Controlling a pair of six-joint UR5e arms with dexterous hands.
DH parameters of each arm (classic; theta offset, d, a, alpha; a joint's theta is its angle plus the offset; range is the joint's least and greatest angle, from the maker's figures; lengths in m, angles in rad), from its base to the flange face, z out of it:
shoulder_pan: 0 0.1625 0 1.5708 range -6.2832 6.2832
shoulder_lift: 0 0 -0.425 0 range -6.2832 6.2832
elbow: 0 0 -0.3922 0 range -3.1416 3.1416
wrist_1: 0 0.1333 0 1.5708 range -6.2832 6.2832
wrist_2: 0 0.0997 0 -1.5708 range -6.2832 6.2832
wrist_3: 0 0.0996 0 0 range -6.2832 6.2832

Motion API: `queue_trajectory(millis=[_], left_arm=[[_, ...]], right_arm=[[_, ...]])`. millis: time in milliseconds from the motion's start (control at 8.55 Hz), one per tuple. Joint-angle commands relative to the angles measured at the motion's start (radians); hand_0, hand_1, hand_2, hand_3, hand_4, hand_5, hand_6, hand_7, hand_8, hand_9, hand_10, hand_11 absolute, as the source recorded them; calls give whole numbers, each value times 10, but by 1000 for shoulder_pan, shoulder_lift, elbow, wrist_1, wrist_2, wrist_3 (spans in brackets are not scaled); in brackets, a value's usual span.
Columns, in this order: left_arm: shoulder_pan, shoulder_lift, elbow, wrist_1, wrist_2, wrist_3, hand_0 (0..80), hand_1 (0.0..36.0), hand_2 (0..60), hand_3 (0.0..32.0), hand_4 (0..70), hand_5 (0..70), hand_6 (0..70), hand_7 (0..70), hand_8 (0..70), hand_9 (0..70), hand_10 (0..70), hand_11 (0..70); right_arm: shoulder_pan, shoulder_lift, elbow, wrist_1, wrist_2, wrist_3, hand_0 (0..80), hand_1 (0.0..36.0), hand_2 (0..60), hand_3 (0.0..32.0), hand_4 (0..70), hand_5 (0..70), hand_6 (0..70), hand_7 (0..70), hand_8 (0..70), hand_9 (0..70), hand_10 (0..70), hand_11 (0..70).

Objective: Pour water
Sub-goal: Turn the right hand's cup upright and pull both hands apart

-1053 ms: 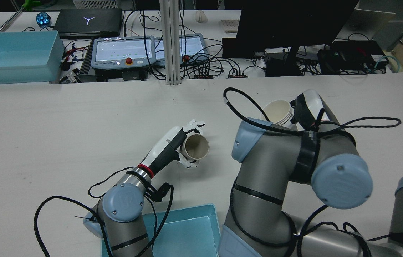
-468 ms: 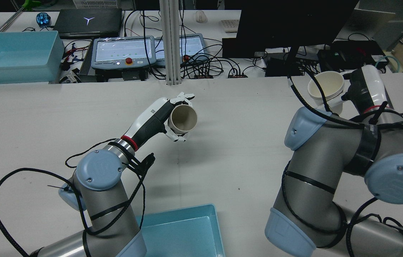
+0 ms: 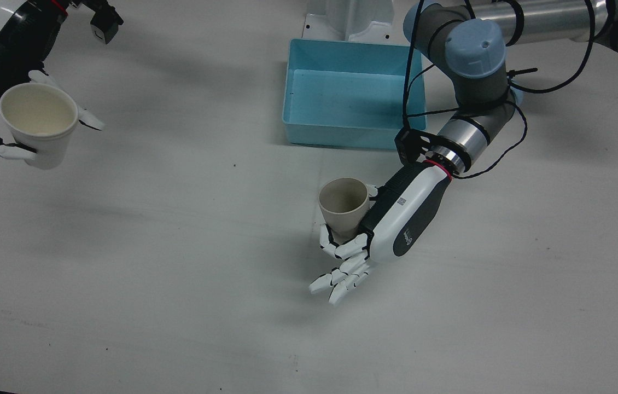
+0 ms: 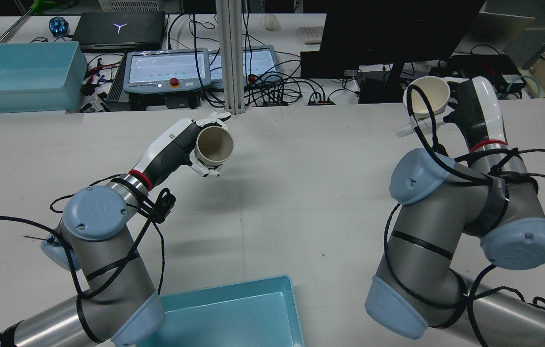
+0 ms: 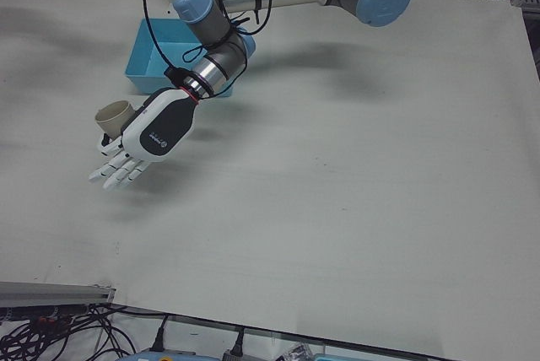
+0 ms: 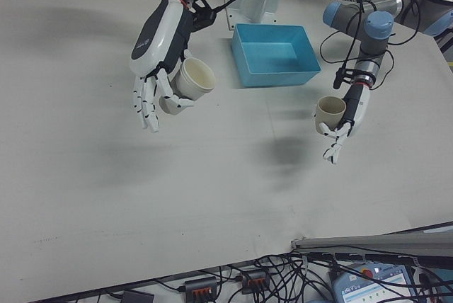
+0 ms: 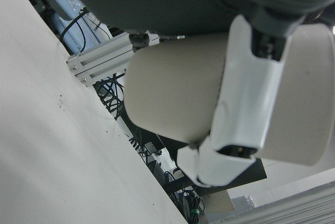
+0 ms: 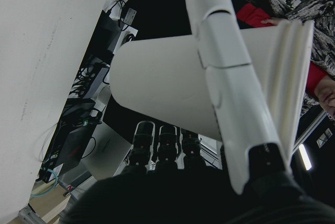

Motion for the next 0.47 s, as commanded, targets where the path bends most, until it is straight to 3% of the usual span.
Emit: queue_trajectory(millis=[0, 117, 234, 351], left_arm=[[-84, 8, -2, -5, 45, -3, 747, 360, 554, 0, 353, 700, 120, 116, 49, 32, 44, 93], [-112, 8, 0, -6, 82, -6, 747, 360, 551, 0, 353, 700, 119, 116, 48, 31, 44, 94], [-132, 34, 0, -41, 90, -58, 751, 360, 553, 0, 357, 700, 121, 116, 48, 30, 45, 95], [-151, 118, -6, -75, 90, -145, 755, 360, 553, 0, 359, 700, 122, 116, 49, 30, 46, 96]], right_arm=[[2, -244, 105, 412, 14, -40, 800, 254, 0, 0, 518, 363, 194, 187, 136, 130, 111, 183], [40, -266, 124, 480, 4, -71, 800, 229, 0, 0, 481, 335, 186, 173, 133, 130, 119, 195], [43, -317, 135, 556, 2, -76, 797, 226, 0, 0, 504, 343, 194, 178, 135, 132, 123, 200], [44, -372, 123, 709, -65, -105, 800, 226, 0, 0, 595, 366, 219, 191, 137, 131, 129, 206]])
